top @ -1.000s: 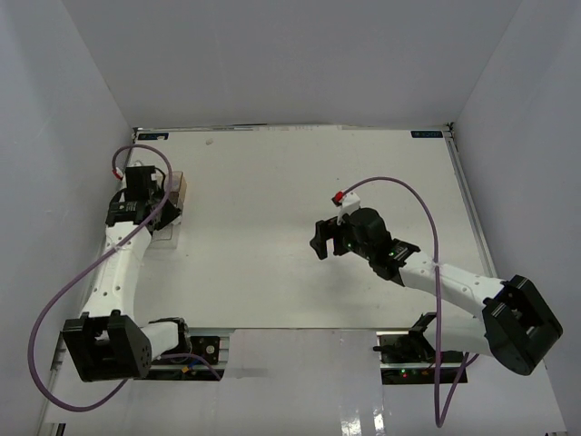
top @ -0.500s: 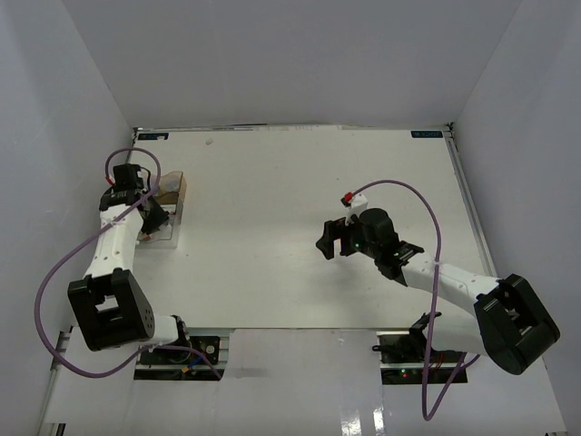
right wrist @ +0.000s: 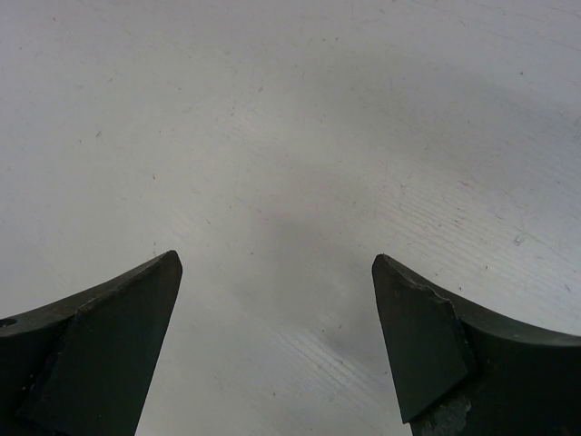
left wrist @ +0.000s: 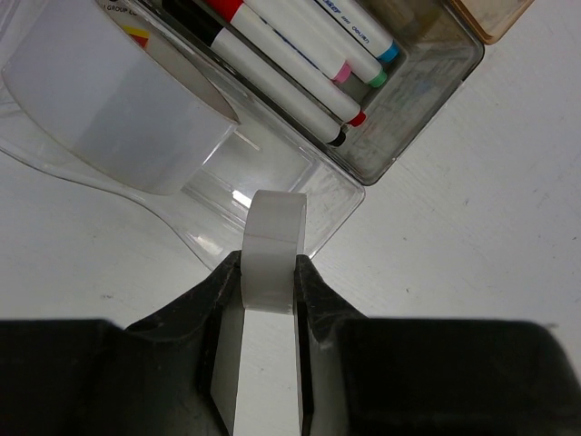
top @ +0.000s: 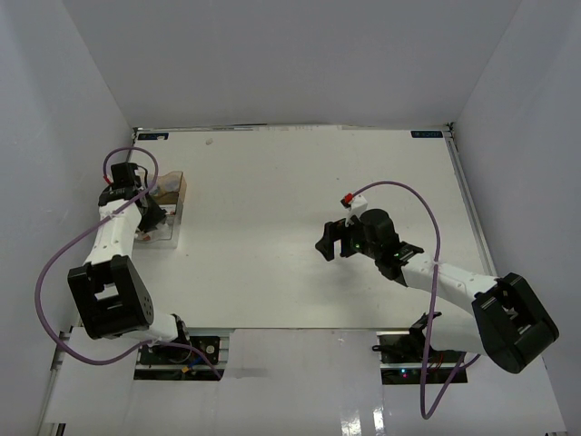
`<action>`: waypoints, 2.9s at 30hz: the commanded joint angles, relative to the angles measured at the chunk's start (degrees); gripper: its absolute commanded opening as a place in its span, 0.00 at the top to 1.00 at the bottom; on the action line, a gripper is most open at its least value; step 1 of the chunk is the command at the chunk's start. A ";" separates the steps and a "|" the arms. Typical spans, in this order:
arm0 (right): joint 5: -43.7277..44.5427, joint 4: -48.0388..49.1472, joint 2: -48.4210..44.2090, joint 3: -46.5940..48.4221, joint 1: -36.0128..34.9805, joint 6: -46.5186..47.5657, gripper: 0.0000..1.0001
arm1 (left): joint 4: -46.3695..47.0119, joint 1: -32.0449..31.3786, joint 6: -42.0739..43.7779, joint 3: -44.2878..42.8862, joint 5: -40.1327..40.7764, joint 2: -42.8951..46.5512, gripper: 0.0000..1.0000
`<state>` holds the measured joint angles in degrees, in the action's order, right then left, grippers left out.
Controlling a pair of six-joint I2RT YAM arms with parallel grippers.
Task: Sort the stationery into containers
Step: Place the stationery in the storage box, then reset both arms
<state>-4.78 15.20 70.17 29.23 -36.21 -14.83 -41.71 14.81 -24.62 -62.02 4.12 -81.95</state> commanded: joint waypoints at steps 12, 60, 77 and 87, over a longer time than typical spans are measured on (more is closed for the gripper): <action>-1.11 2.90 -0.12 -0.32 0.70 -0.20 0.08 | 2.43 0.31 0.19 -1.00 1.42 1.97 0.47; 31.76 -32.78 -65.51 5.75 0.79 20.01 0.10 | -6.01 -22.28 2.74 2.34 -2.18 56.72 0.02; 30.80 -30.76 -69.56 2.32 0.87 20.37 0.10 | -6.72 -23.60 1.16 5.76 0.54 61.38 0.02; 30.09 -30.41 -69.56 1.62 0.79 20.37 0.10 | -8.29 -25.27 0.71 6.82 1.50 64.72 0.02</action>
<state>25.34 -18.02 1.17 31.14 -35.59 4.80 -49.34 -9.67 -23.46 -55.09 4.32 -18.26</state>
